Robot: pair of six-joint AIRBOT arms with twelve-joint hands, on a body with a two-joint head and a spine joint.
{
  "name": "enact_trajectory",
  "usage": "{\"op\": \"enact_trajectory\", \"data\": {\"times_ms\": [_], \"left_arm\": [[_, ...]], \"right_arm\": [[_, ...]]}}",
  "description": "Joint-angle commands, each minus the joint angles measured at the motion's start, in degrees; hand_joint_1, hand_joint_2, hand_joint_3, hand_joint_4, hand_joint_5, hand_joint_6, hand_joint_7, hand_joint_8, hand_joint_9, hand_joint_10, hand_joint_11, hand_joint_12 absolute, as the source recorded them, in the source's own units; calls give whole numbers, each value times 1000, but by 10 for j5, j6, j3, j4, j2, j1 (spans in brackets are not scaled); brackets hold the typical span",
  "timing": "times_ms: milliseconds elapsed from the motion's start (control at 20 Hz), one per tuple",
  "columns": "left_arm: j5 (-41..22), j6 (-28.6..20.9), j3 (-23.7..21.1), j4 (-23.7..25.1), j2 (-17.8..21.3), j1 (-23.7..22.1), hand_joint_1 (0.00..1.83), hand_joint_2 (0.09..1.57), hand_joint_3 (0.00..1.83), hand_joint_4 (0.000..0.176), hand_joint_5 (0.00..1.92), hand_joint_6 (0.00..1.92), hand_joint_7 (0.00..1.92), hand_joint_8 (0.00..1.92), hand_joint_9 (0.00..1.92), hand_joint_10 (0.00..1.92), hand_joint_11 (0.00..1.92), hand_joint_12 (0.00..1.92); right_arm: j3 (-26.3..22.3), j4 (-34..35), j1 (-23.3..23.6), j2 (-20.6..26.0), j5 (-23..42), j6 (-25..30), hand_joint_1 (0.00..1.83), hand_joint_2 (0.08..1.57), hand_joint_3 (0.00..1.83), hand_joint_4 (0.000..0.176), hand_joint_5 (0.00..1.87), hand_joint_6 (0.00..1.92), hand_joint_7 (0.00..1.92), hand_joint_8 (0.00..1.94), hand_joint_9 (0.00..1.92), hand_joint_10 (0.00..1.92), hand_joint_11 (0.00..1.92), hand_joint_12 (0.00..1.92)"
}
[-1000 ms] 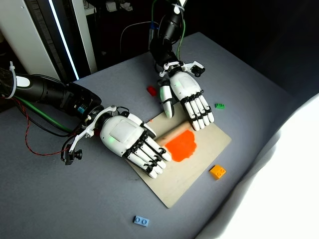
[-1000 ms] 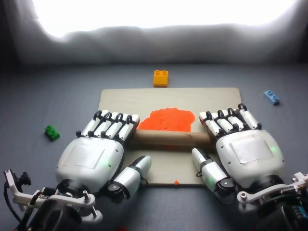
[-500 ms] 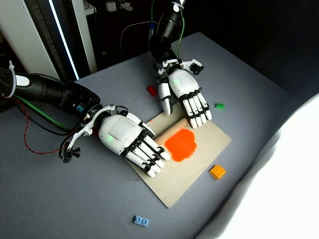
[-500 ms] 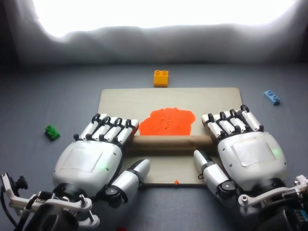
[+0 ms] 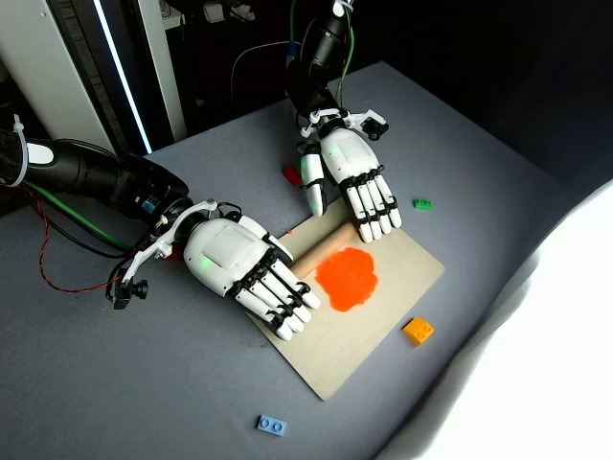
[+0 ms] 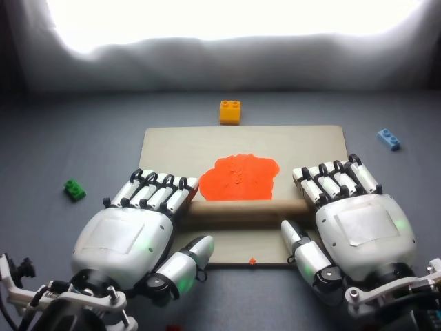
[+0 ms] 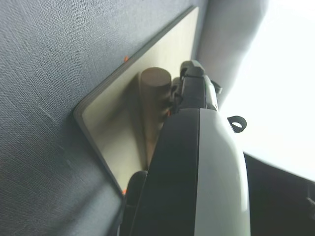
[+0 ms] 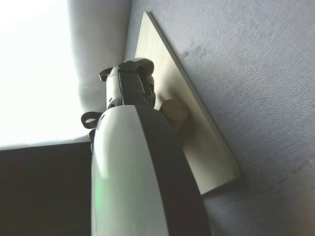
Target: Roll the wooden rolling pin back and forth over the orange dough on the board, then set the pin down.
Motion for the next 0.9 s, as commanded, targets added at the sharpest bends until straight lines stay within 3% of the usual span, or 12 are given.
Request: {"op": "enact_trajectory", "data": {"times_ms": [0,300,550,750,850], "left_arm": [[-58,-1,0,32,5,0,0,1484,0,0,180,4,203,0,126,0,0,213],[-54,1,-6,35,13,4,0,1485,0,0,178,0,194,0,130,5,0,141],[-42,6,-14,41,20,14,0,1492,2,0,178,0,209,1,157,6,0,238],[-39,6,-17,44,20,16,0,1488,0,0,200,4,220,1,172,1,0,366],[-39,6,-16,45,20,16,0,1490,1,0,182,1,202,2,158,0,0,326]], "right_arm": [[-2,-45,0,4,59,-4,0,1451,2,0,288,3,337,0,289,1,0,597],[-7,-45,-1,6,66,-13,0,1453,0,0,330,10,345,0,286,1,0,686],[-21,-45,-6,8,68,-16,0,1449,0,0,323,2,326,0,268,2,0,664],[-27,-45,-7,9,68,-17,0,1444,0,0,333,4,359,7,315,13,0,771],[-27,-45,-7,9,68,-17,0,1446,0,0,318,1,335,2,300,4,0,740]]}}
